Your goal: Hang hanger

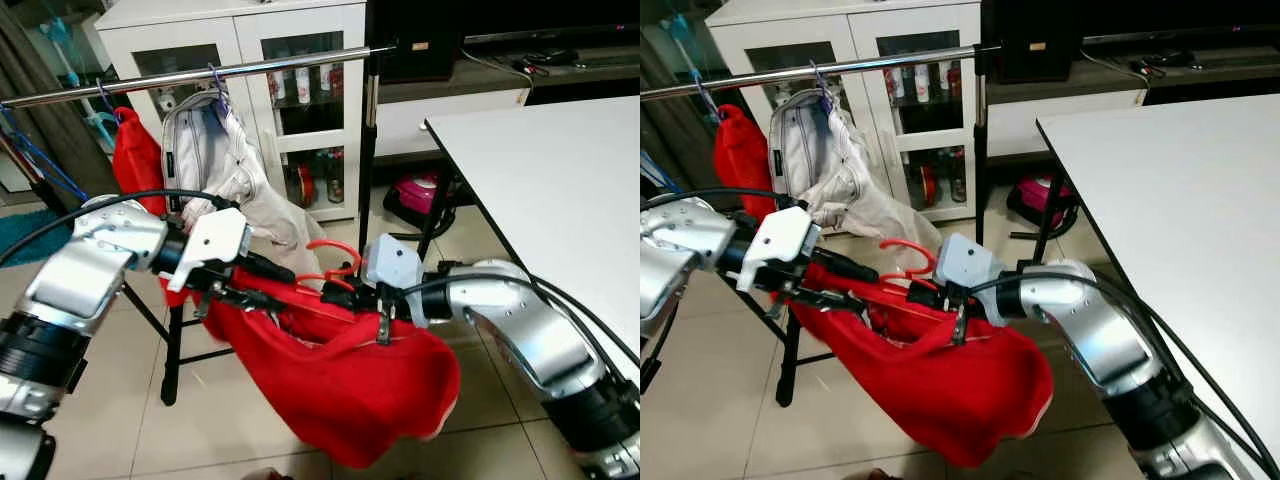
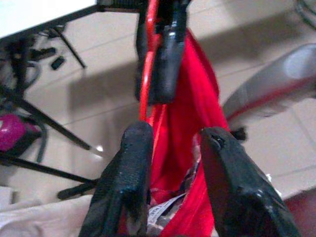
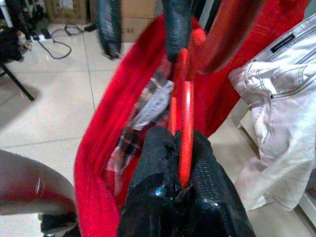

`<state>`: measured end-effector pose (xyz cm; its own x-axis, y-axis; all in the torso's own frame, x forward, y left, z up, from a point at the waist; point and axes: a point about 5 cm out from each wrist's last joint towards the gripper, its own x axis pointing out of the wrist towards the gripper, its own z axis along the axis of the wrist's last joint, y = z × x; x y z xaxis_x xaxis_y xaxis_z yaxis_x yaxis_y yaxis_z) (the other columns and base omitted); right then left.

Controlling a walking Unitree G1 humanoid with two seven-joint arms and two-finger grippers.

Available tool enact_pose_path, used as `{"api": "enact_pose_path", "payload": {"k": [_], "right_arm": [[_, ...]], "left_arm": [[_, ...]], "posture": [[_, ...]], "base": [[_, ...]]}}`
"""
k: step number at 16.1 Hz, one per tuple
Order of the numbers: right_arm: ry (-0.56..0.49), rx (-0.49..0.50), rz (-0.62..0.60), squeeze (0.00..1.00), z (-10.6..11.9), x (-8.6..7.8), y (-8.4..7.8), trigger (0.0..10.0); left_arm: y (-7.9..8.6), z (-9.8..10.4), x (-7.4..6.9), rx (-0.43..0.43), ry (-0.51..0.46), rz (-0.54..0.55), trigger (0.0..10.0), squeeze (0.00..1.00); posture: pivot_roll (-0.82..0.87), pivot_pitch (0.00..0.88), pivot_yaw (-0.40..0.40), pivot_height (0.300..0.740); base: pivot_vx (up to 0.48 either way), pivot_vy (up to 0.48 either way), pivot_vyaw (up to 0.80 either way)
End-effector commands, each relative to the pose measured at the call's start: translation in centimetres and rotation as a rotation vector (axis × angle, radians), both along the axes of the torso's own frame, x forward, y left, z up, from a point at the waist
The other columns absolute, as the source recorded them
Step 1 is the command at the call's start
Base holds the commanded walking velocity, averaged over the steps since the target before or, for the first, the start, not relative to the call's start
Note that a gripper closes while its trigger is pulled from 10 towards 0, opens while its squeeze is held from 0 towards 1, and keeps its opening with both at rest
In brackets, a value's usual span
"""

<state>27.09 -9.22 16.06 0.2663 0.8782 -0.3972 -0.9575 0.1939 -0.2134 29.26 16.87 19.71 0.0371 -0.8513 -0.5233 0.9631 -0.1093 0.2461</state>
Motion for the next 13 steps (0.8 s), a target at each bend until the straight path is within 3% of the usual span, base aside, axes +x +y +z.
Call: {"api": "enact_pose_path", "payload": {"k": [1,13], "right_arm": [[-0.088,0.053,0.068,0.0,2.2,0.0,1.1,10.0],[-0.096,0.073,0.084,0.0,2.9,0.3,1.5,10.0]], "left_arm": [[-0.4,-1.1,0.0,0.017,0.015,0.008,0.0,0.0],[-1.5,-2.3,-0.1,-0.03,0.006,0.076,0.0,0.0]], "posture": [[-0.09,0.0,0.067,0.74],[-0.12,0.0,0.065,0.74]], "base": [[0.0,0.0,0.0],[0.0,0.0,0.0]]}}
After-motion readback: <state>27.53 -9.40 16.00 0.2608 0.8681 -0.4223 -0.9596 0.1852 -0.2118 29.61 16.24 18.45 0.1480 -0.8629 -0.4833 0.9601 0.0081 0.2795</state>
